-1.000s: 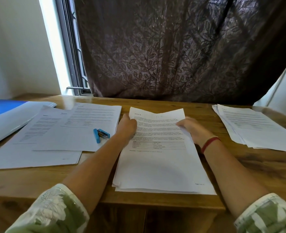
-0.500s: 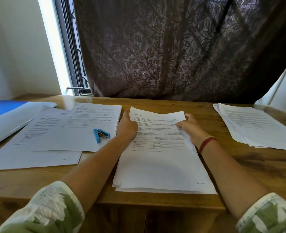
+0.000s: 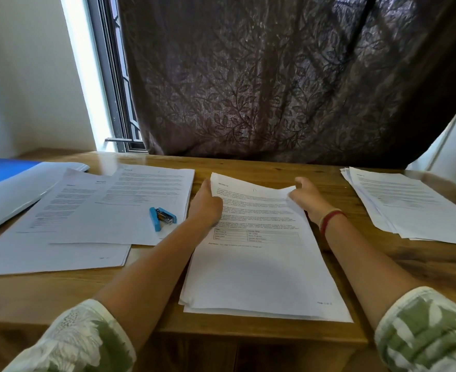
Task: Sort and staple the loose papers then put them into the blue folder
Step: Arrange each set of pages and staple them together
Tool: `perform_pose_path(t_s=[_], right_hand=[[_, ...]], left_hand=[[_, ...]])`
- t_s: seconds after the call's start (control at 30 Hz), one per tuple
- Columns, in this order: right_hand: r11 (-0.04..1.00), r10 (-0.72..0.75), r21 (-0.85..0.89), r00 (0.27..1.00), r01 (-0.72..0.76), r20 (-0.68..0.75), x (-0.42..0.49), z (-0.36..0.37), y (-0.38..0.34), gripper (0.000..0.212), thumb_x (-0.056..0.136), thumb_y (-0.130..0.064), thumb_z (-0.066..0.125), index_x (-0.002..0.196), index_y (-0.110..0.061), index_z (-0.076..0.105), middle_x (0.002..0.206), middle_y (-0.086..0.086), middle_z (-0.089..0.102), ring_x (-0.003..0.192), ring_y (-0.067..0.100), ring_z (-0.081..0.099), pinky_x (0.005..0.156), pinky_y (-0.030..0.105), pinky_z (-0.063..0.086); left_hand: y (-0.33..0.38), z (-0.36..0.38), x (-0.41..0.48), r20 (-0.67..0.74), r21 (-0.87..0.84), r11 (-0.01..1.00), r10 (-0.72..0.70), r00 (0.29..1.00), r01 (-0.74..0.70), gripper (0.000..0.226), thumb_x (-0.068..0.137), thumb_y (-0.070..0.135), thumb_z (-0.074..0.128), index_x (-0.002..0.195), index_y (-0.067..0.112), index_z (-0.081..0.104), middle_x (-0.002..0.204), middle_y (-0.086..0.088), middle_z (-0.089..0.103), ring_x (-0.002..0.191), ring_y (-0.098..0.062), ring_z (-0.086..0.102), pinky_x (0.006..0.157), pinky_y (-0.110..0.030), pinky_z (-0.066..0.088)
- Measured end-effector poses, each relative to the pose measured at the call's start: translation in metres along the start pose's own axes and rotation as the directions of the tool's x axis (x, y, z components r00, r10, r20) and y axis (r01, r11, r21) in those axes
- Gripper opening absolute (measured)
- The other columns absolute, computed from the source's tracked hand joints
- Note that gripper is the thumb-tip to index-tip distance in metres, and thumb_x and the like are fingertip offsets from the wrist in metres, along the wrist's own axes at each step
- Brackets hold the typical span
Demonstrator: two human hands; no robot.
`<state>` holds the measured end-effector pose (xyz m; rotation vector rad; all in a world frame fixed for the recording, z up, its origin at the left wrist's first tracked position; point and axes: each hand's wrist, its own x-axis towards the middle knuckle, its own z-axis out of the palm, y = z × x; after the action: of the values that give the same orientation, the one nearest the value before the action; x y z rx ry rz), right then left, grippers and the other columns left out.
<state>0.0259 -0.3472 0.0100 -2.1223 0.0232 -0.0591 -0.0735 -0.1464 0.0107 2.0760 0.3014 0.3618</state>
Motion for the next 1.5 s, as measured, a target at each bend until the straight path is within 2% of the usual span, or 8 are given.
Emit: perform_pose_path(t_s=[0.1,0.17,0.4,0.57,0.8,0.97,1.23,1.5], right_hand=[[0.926,-0.144,-0.360,0.988,0.114,-0.058,0.014,0.004,-0.011,0.054,0.091,-0.007,0.056,0.141,-0.021,0.043,0.146,0.010,0.042,0.129,0.029,0.046,0.105,0.046,0.043],[0.868,-0.205,-0.464,0.979,0.176,-0.011,0.019,0.013,-0.022,0.046,0.091,-0.012,0.059,0.135,-0.023,0.050,0.150,0.008,0.038,0.133,0.028,0.043,0.107,0.044,0.040],[0.848,-0.374,-0.208,0.828,0.488,0.418,0.001,0.066,-0.050,0.021,0.099,-0.021,0.047,0.116,-0.022,0.058,0.105,-0.010,0.061,0.097,0.008,0.060,0.077,0.025,0.046],[0.848,-0.430,-0.121,0.803,0.516,0.411,0.007,0.069,-0.044,0.016,0.099,-0.023,0.049,0.110,-0.027,0.059,0.098,-0.013,0.063,0.087,0.003,0.061,0.067,0.019,0.045],[0.855,-0.401,-0.101,0.772,0.508,0.493,0.027,0.064,-0.054,0.026,0.093,-0.009,0.055,0.111,-0.025,0.065,0.103,-0.011,0.064,0.097,0.006,0.059,0.081,0.024,0.049],[0.847,-0.412,-0.082,0.745,0.525,0.524,0.029,0.066,-0.053,0.015,0.094,-0.023,0.059,0.108,-0.027,0.064,0.103,-0.012,0.066,0.097,0.005,0.062,0.086,0.027,0.051],[0.877,-0.398,-0.050,0.779,0.479,0.485,0.032,0.073,-0.048,0.017,0.090,-0.015,0.064,0.093,-0.032,0.065,0.099,-0.007,0.067,0.094,0.011,0.063,0.086,0.032,0.053],[0.853,-0.395,-0.108,0.766,0.511,0.506,0.025,0.073,-0.056,0.009,0.092,-0.032,0.062,0.099,-0.026,0.064,0.093,-0.009,0.065,0.084,0.007,0.059,0.070,0.025,0.045]], left_hand=[[-0.001,0.000,0.004,0.015,0.013,1.000,-0.011,1.000,0.011,0.043,0.102,0.013,0.041,0.144,0.020,0.034,0.140,-0.003,0.049,0.118,-0.022,0.051,0.092,-0.034,0.046],[-0.002,0.001,0.006,0.025,0.020,1.000,-0.016,1.000,0.015,0.042,0.102,0.015,0.041,0.144,0.021,0.034,0.141,-0.002,0.049,0.116,-0.023,0.052,0.087,-0.032,0.046],[-0.005,0.002,0.012,0.048,0.009,0.999,-0.031,0.998,0.031,0.042,0.101,0.014,0.045,0.141,0.022,0.035,0.123,0.000,0.054,0.089,-0.011,0.052,0.086,-0.034,0.056],[-0.009,0.004,0.018,0.085,-0.113,0.990,-0.074,0.994,0.083,0.044,0.101,0.012,0.043,0.142,0.025,0.035,0.119,0.005,0.051,0.087,-0.011,0.055,0.079,-0.030,0.056],[-0.009,0.000,0.031,0.213,-0.110,0.980,-0.138,0.967,0.164,0.041,0.101,0.011,0.043,0.140,0.023,0.040,0.127,0.001,0.055,0.083,-0.011,0.055,0.054,-0.016,0.042],[-0.007,-0.004,0.034,0.241,-0.058,0.985,-0.144,0.960,0.163,0.045,0.100,0.008,0.041,0.143,0.021,0.038,0.127,-0.002,0.054,0.079,-0.010,0.052,0.053,-0.019,0.039],[-0.009,0.001,0.027,0.173,-0.074,0.991,-0.099,0.980,0.113,0.041,0.100,0.012,0.046,0.140,0.022,0.039,0.118,0.004,0.052,0.083,-0.009,0.054,0.062,-0.020,0.048],[-0.007,0.001,0.025,0.170,-0.117,0.983,-0.118,0.978,0.139,0.032,0.101,0.010,0.044,0.131,0.019,0.045,0.088,0.012,0.048,0.080,-0.008,0.051,0.079,-0.029,0.053]])
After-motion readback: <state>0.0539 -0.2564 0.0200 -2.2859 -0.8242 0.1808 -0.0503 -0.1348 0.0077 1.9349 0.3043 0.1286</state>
